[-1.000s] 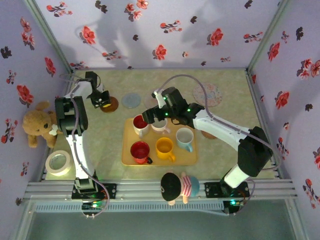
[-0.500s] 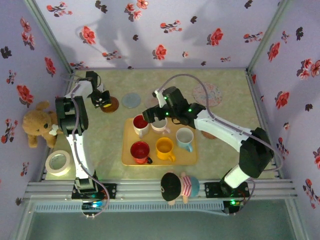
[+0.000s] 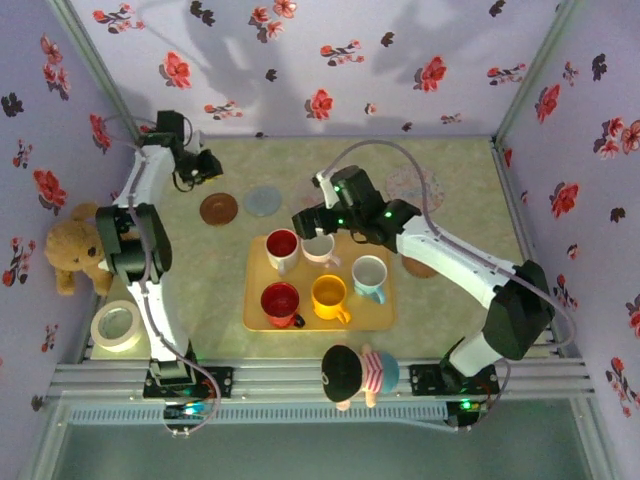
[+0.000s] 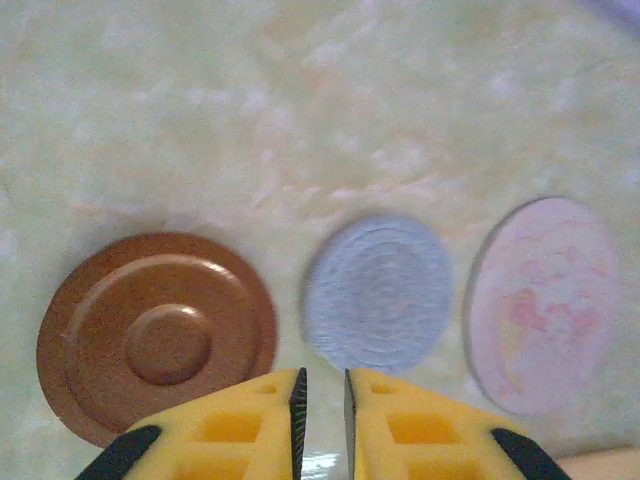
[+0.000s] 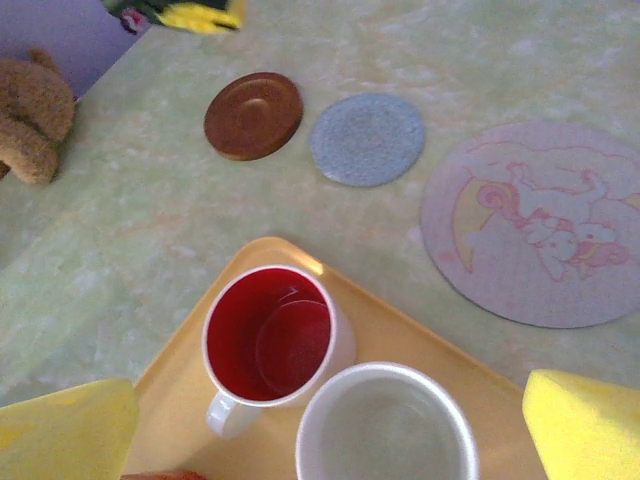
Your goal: Place the cup by the coaster
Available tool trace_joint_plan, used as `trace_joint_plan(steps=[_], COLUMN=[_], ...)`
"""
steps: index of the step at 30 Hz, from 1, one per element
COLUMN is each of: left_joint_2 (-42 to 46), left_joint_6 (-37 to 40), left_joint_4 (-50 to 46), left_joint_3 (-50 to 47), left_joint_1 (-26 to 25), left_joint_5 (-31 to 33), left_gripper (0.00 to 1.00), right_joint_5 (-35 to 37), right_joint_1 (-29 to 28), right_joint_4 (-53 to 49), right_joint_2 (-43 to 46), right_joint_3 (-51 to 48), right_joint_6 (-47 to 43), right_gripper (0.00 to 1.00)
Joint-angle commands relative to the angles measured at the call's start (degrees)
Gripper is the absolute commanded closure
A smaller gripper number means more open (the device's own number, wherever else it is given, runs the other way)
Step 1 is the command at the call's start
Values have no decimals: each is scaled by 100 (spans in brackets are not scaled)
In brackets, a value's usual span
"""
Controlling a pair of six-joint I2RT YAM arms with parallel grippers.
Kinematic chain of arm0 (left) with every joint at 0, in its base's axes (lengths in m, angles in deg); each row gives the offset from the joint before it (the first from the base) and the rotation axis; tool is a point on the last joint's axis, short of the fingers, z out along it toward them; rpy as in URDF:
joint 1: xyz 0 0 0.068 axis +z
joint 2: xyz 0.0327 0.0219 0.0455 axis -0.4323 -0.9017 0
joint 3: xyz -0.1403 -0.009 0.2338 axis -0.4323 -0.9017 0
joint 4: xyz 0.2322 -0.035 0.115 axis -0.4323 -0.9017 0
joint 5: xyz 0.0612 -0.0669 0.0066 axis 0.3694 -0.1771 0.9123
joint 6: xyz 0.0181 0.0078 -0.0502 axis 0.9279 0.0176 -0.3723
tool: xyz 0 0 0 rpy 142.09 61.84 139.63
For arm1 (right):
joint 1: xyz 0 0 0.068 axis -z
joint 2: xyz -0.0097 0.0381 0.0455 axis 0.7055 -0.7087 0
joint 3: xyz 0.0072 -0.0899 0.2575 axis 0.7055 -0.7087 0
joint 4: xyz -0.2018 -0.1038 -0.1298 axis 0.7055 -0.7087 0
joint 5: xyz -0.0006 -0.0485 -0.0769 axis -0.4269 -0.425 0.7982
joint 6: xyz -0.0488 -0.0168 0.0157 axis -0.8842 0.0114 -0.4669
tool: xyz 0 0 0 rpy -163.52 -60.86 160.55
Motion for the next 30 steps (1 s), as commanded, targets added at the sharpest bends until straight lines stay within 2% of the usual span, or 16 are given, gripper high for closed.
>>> trace_joint_plan(steps=[1, 7, 14, 16, 22, 30], left_joint_2=[590, 1374, 2114, 2257, 2855, 3780], left_joint_6=[450, 1138, 1674, 1696, 1890, 2077], left_joint_4=[-304, -437, -387, -358, 239, 1358], left_joint_3=[213, 46, -527, -634, -1415, -2929], left_joint_1=[-172, -623, -1160, -1284, -1617, -1789], left_joint_5=[-268, -272, -199, -199, -230, -795], left_gripper=[77, 55, 9, 3, 0, 0], right_joint_5=[326, 512, 509, 530, 543, 724], right_joint_1=[274, 850, 1578, 1773, 2229, 2568], right_joint_4=[-461, -1007, -1671, -1734, -2282, -2515], right_joint_2=[308, 288, -121, -312, -1326, -2514], right_joint_3=[246, 406, 759, 824, 1462, 2230], right_joint_6=[-47, -229, -379, -403, -497, -274], right_gripper=[1, 1, 1, 1, 3, 8])
